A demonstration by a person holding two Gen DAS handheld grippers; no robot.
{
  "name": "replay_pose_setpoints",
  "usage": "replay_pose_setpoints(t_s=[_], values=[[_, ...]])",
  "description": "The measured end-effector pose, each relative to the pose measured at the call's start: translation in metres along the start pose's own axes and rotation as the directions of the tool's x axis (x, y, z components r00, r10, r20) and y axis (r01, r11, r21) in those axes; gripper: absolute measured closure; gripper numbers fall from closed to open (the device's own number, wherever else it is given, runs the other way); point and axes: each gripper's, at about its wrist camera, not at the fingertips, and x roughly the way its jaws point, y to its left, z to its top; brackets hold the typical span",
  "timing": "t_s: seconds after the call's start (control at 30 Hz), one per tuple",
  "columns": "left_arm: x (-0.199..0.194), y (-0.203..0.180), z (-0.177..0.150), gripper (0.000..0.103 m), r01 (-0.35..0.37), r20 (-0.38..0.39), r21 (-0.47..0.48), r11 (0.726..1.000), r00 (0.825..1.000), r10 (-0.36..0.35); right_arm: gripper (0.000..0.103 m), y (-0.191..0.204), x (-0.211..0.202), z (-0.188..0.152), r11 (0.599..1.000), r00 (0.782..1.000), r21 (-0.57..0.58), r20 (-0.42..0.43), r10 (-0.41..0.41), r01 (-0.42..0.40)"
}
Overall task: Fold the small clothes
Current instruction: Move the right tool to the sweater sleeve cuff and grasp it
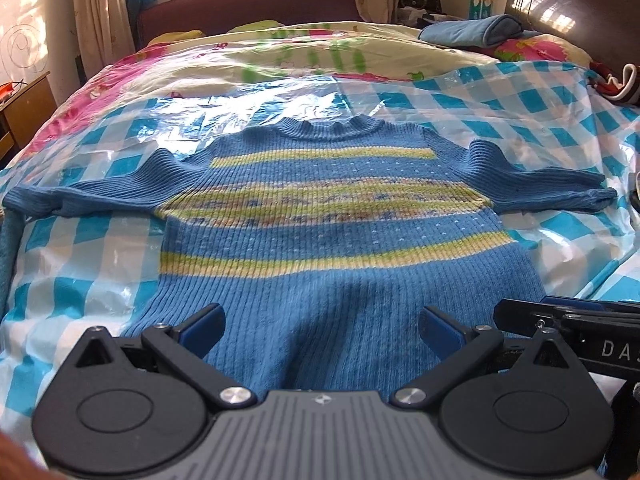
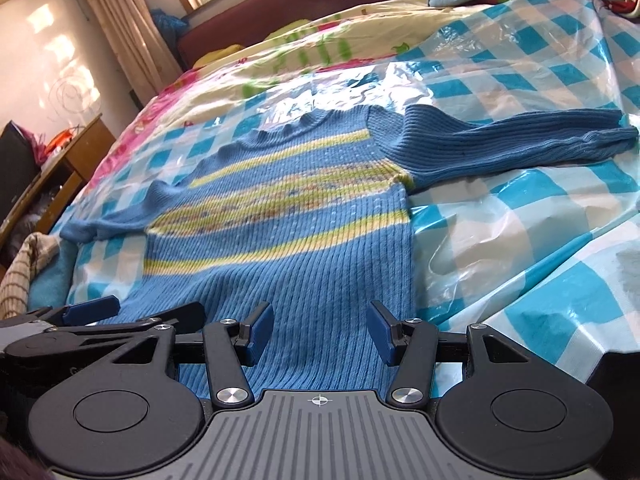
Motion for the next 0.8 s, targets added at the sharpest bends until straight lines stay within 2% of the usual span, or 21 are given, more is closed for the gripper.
replay_pose_setpoints(t_s=[0.47, 0.8], values=[[0.012, -0.006, 0.012, 0.0, -0.004, -0.015, 0.0, 1.0, 1.0, 0.004, 0.051, -0.009, 0.011, 0.015, 1.0, 1.0, 0.013, -0.003, 0.006, -0.006], [0.013, -0.025, 0.037, 0.0, 0.026, 0.004, 0.039, 0.999, 1.0, -0.027, 0.051, -0.02, 0.0, 0.035, 1.0, 0.999, 0.009, 0.044, -0.001, 0.001]])
